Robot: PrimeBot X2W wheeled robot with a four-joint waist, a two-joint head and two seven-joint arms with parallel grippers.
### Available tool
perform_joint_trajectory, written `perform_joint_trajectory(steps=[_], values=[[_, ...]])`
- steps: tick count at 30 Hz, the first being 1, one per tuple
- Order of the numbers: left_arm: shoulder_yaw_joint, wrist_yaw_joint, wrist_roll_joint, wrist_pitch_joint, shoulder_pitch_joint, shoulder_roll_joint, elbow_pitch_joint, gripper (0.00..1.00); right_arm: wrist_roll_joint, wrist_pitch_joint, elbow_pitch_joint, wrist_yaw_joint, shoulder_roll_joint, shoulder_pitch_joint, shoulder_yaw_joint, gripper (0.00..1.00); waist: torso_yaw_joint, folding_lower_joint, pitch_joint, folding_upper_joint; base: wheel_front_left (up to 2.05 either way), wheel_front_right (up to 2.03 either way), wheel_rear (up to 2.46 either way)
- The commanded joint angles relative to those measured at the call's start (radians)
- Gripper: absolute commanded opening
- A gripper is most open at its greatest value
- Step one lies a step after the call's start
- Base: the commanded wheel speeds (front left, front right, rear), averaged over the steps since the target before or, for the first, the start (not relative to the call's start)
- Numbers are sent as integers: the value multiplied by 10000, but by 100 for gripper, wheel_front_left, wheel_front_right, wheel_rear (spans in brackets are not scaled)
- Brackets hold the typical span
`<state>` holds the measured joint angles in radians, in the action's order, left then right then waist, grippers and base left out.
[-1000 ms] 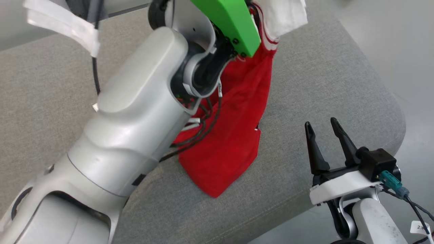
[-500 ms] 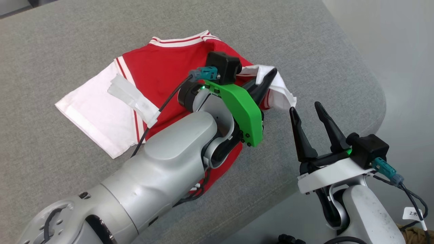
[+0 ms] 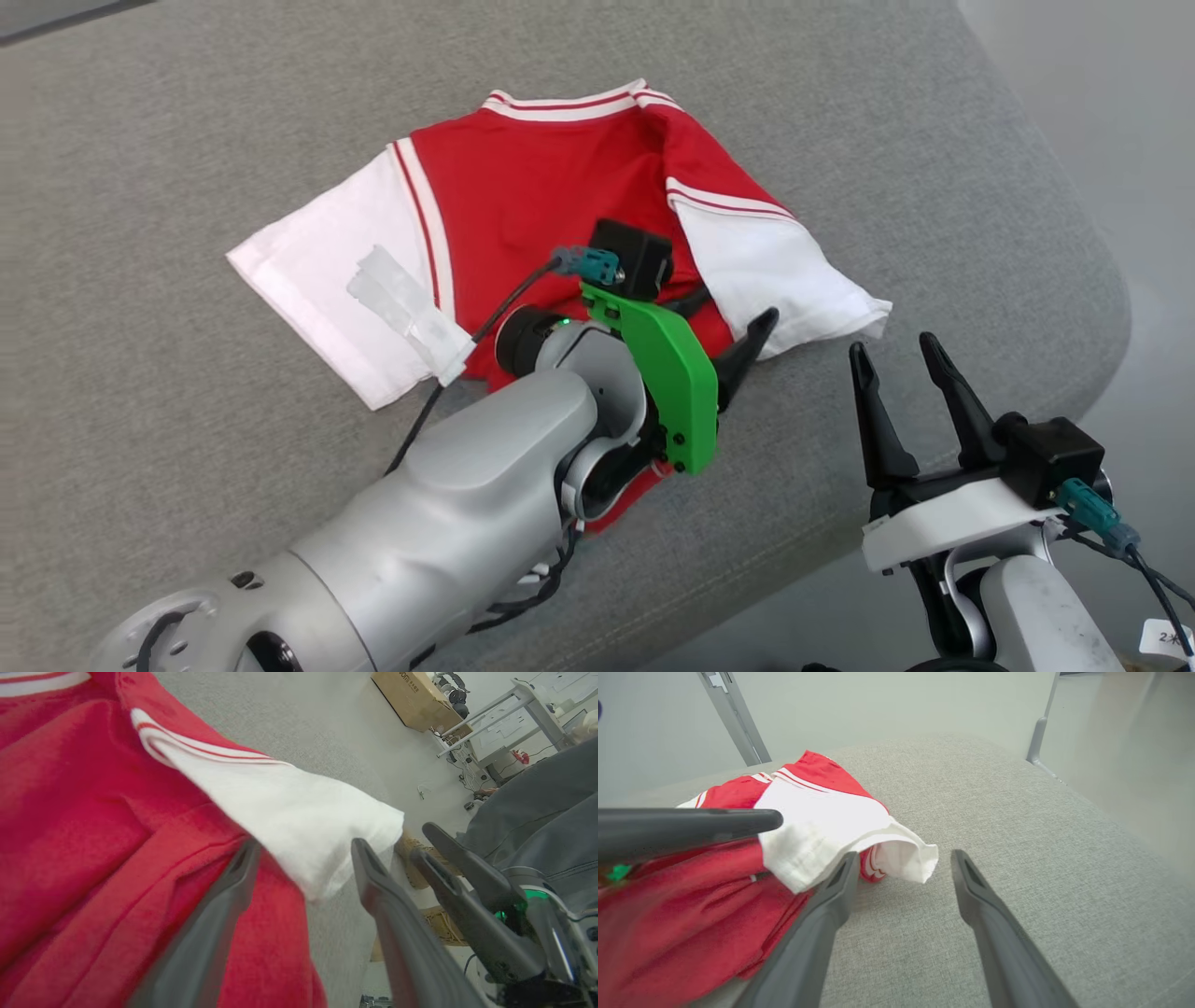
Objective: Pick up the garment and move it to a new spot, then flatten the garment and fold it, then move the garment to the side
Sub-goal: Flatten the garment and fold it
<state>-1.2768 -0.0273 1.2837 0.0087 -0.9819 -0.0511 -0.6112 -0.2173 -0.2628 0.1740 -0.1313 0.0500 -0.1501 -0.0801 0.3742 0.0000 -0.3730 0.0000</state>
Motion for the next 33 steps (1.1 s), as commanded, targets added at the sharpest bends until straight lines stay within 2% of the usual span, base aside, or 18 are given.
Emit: perform_joint_trajectory(steps=[1,4,9,12,16,20,25,33], values=[[-3,25,-246,104,157,-174,152,100,142,-31,-12,10,20,119,39,100,-646,0,521,0,0,0,0],[9,-176,-500,-47,513,-714,739,100,376,-31,-70,10,22,273,154,100,-900,0,728,0,0,0,0],[237,-791,-518,-467,1124,-1971,1741,100,764,-31,-180,10,17,464,448,100,-1262,0,974,0,0,0,0],[473,-934,-87,-293,1422,-2613,2148,100,914,-31,-202,10,20,501,494,100,-1440,0,1011,0,0,0,0],[449,-867,54,-73,1623,-3030,2215,100,1002,-31,-190,10,20,508,461,100,-1534,0,1033,0,0,0,0],[816,-521,833,135,1964,-3009,2115,100,1071,-31,-160,10,21,436,408,100,-1562,0,1040,0,0,0,0],[1139,237,1713,425,2302,-2704,1838,100,1166,-31,-136,10,20,432,347,100,-1510,0,1070,0,0,0,0],[1280,660,2081,367,2551,-2106,698,100,1261,-31,-130,10,18,490,363,100,-1378,0,1095,0,0,0,0]])
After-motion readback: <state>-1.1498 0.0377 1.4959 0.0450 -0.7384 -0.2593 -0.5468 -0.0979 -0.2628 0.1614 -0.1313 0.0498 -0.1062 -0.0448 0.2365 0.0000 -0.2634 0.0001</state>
